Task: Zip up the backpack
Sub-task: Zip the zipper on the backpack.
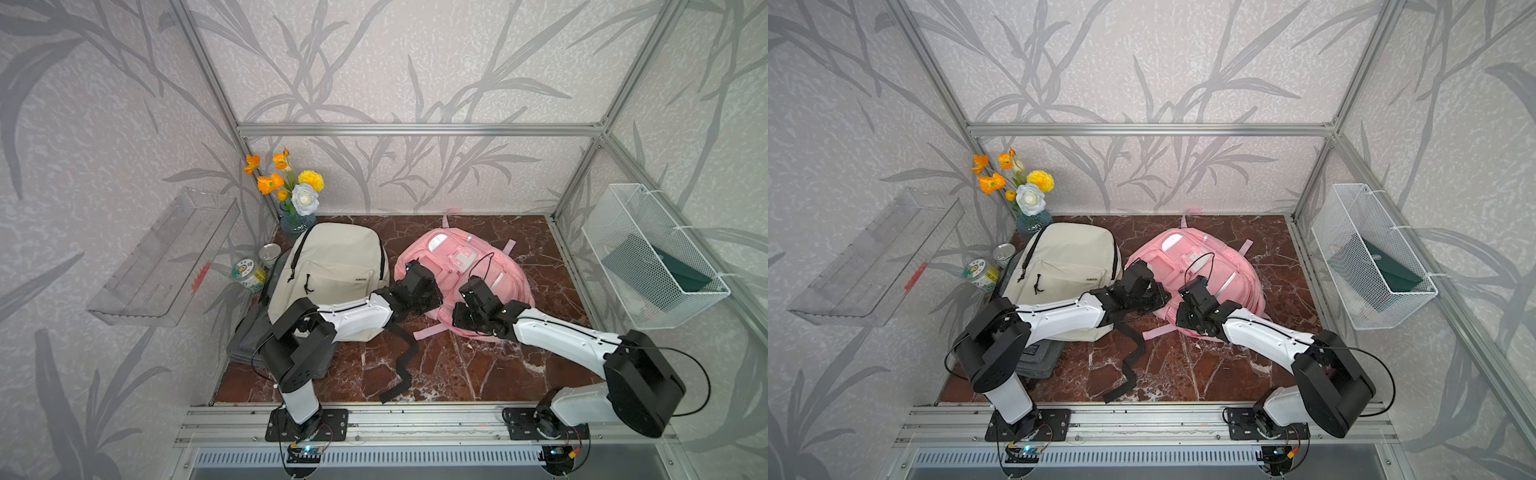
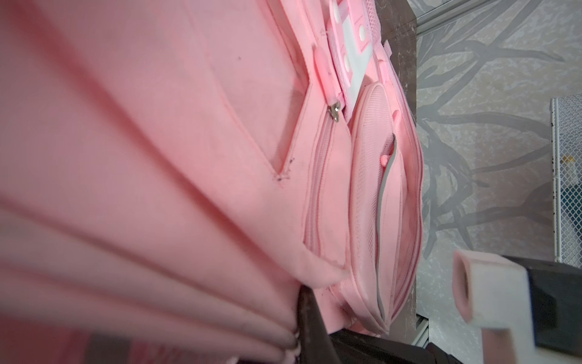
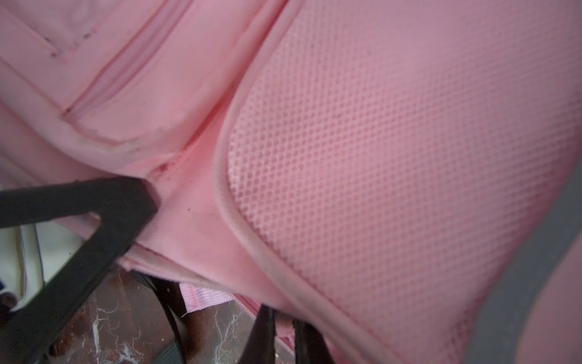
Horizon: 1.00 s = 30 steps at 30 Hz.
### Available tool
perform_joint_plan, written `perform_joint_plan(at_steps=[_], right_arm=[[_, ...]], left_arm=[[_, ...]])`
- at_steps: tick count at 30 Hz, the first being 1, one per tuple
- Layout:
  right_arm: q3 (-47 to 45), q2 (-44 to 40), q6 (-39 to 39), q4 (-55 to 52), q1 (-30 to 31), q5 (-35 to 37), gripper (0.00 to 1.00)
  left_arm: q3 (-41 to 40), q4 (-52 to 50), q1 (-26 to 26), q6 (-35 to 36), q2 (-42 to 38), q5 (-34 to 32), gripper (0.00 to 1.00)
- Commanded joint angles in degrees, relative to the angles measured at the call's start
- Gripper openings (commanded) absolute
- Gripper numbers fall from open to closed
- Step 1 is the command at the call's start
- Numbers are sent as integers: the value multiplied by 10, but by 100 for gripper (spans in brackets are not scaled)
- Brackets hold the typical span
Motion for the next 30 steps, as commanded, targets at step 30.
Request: perform_joint_plan(at_steps=[30], right_arm=[[-51, -58, -99, -11, 46, 10, 36]], left_arm=[[16, -25, -6, 36, -11, 21, 0]])
